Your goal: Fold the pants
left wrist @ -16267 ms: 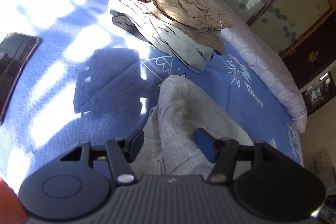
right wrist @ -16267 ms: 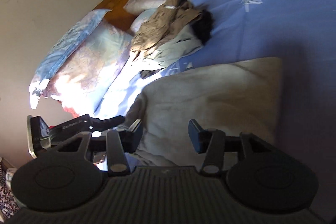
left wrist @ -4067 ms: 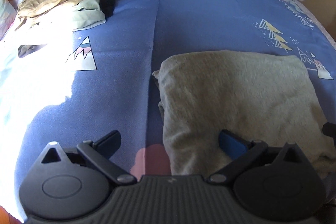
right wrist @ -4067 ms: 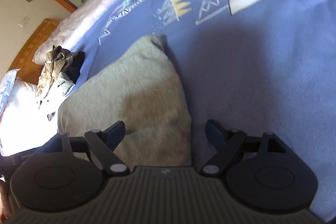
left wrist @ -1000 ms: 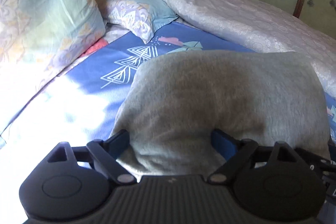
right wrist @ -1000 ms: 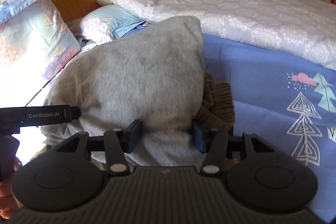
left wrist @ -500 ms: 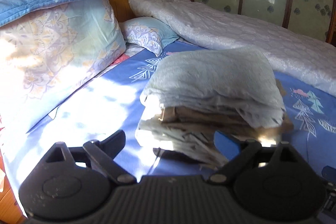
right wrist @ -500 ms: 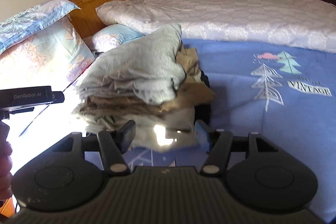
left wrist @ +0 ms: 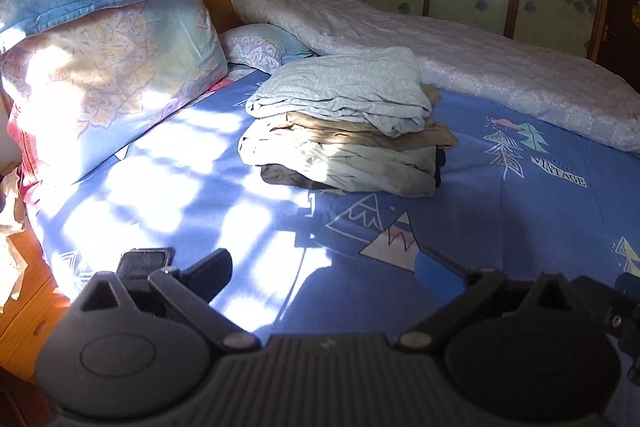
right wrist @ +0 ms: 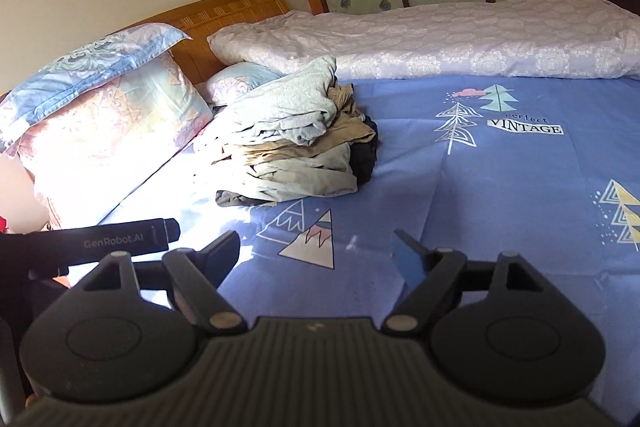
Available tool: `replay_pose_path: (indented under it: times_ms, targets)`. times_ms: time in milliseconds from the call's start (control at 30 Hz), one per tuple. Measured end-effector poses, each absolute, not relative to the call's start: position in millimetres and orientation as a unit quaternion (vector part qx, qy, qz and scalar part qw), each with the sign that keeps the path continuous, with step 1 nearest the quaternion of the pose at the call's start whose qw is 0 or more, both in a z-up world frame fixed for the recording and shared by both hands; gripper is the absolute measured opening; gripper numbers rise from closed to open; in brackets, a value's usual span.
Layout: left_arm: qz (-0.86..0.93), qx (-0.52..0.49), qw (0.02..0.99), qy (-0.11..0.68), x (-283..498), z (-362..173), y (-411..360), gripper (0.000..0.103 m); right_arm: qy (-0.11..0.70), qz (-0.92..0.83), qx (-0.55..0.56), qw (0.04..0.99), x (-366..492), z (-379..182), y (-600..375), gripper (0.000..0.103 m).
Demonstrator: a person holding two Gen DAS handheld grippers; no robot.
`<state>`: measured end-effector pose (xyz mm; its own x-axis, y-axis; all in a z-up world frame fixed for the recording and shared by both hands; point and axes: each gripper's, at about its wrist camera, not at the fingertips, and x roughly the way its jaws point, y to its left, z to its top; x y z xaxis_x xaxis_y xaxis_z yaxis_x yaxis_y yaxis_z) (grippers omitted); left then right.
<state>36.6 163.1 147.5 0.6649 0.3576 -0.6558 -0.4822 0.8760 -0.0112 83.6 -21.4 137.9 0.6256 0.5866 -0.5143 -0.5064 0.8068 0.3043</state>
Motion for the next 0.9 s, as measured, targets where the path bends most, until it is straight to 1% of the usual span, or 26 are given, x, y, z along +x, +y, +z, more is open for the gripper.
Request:
replay_pose_path:
  times_ms: [267,433,667,900]
  targets:
    - [0.247,-0.081,0.894,0.364,7,119,145,0.103,0.329,0.287,0.088,0.895,56,115,-30,0.085]
    - [0.252,-0.105,0.881,0.386,-1,99,149,0.103,0.336,0.280,0.083,0.896,49,111,-26,0.085]
    - [0.242,-0.089,0.887,0.382,-2,100,148,0.103,0.315,0.276,0.075,0.905,39,117,-20,0.085]
    - [0.261,-0.070,0.886,0.376,-1,99,148,0.103,0.314,0.273,0.068,0.907,38,112,-17,0.086]
